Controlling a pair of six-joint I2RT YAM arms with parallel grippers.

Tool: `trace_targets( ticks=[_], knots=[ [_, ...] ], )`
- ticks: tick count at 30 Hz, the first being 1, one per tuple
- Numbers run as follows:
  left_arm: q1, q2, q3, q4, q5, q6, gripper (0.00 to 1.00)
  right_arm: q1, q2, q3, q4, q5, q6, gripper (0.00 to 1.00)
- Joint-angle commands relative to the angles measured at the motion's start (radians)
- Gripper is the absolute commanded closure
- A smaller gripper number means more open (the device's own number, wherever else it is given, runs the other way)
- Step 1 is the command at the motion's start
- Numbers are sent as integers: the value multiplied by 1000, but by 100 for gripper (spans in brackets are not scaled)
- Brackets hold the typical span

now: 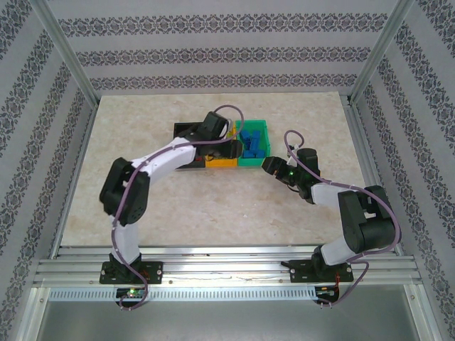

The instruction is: Sort the legos into containers by color

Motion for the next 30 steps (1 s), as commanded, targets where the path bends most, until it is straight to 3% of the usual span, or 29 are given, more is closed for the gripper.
trace_targets(
  ticks=[1,8,17,26,28,30],
  knots=[
    [4,-122,-136,167,-89,41,36,2,-9,-14,17,3,2,38],
    [84,-280,-465,289,-101,2,35,13,-18,-18,24,1,6,38],
    [217,-545,-741,374,-123,-19,34,30,-56,-22,-2,40,-27,38],
    [367,-746,-859,347,-212,16,22,41,-124,-28,-47,116,-108,37],
    [400,-771,-887,373,-227,20,12,34,-148,-23,-79,132,-134,37],
    [434,-785,-920,420,-241,27,11,22,-179,-26,-94,140,-157,36]
  ],
)
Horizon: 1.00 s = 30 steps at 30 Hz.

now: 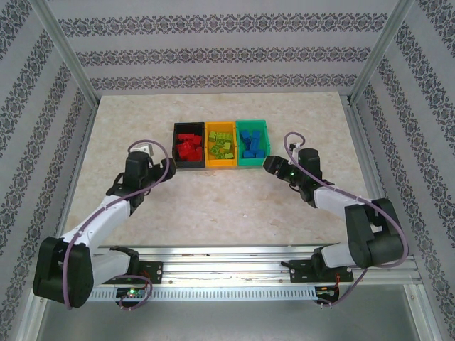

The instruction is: Sort the legos into containers by color

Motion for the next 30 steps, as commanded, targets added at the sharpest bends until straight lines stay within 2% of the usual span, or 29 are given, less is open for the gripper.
trace_targets(
  ticks=[1,3,4,5,10,13,14,15,17,20,22,24,26,30],
  knots=[
    [62,-29,-57,102,-47,14,9,-11,-64,-12,-37,43,-72,36],
    [101,-42,-88,142,-47,2,7,-28,-97,-16,-53,39,-96,36],
    [119,-52,-106,160,-54,0,2,-36,-114,-17,-62,37,-110,35],
    [132,-61,-126,187,-72,4,0,-47,-131,-17,-72,33,-122,34],
    [205,-114,-216,326,-138,12,0,-107,-193,-34,-57,67,-132,31],
    [225,-125,-253,422,-223,52,0,-132,-240,-46,-38,167,-138,28],
    [227,-113,-269,478,-256,82,0,-133,-257,-51,-40,228,-145,23],
    [229,-84,-287,544,-280,109,0,-133,-270,-55,-47,304,-147,16],
    [236,2,-317,704,-265,178,0,-134,-280,-54,-72,454,-137,14],
    [241,185,-332,953,-204,277,1,-134,-271,-74,-26,584,-195,8],
    [249,282,-313,987,-146,284,1,-135,-249,-111,64,658,-239,4],
    [248,371,-329,1122,-113,305,0,-160,-219,-122,86,743,-150,2],
    [248,373,-348,1147,-65,315,1,-193,-205,-118,115,658,-176,2],
    [247,404,-342,1173,-25,332,0,-195,-216,-107,159,494,-431,2]
  ],
)
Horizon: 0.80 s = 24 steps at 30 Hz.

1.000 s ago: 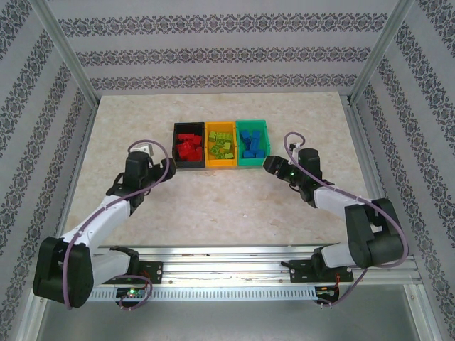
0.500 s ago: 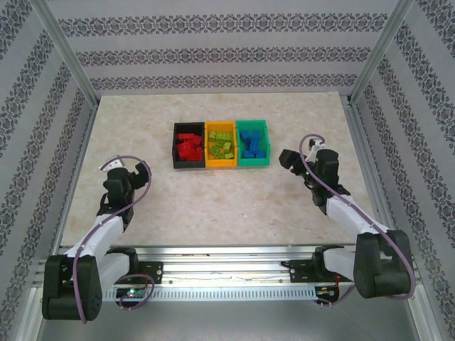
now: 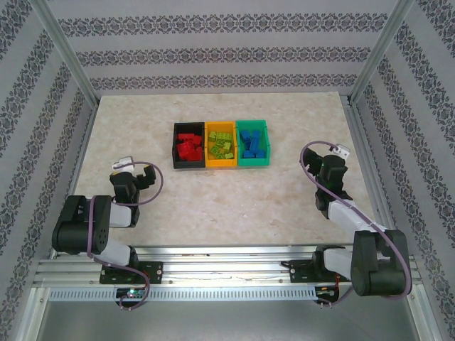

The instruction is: Sort the legos into containers by color

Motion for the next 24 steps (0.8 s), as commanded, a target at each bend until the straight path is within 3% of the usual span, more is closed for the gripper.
trace_targets(
  ticks=[1,4,6,10,13,16,19,24],
  knots=[
    [11,29,-2,166,72,51,0,2,-6,8,97,-79,-205,2],
    [9,119,15,241,107,64,1,1,22,5,101,-63,-267,2],
    [10,77,21,160,112,62,1,1,53,-10,128,-81,-297,2],
    [7,96,35,171,122,70,1,1,157,-72,362,-103,-318,2],
    [6,91,56,124,135,77,1,3,221,-126,505,-220,-360,2],
    [5,86,85,60,162,87,1,6,380,-129,697,-312,-379,2],
    [-1,84,118,-1,195,107,1,2,326,-71,485,-274,-380,2],
    [-5,86,126,-16,197,114,1,4,358,-71,526,-267,-371,2]
  ],
)
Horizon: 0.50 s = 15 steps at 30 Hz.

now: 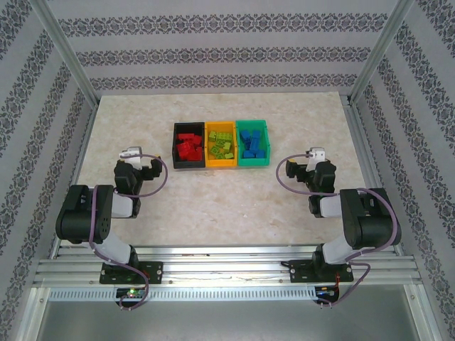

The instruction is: Sort the legos into containers by color

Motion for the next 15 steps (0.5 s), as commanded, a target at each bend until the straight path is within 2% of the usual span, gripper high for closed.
trace_targets(
  ticks=[1,15],
  knots=[
    [-6,-8,13,-44,21,26,1,4,5,16,61,-25,-14,2],
    [-14,-6,21,-58,15,37,1,6,1,16,55,-22,-17,2]
  ],
)
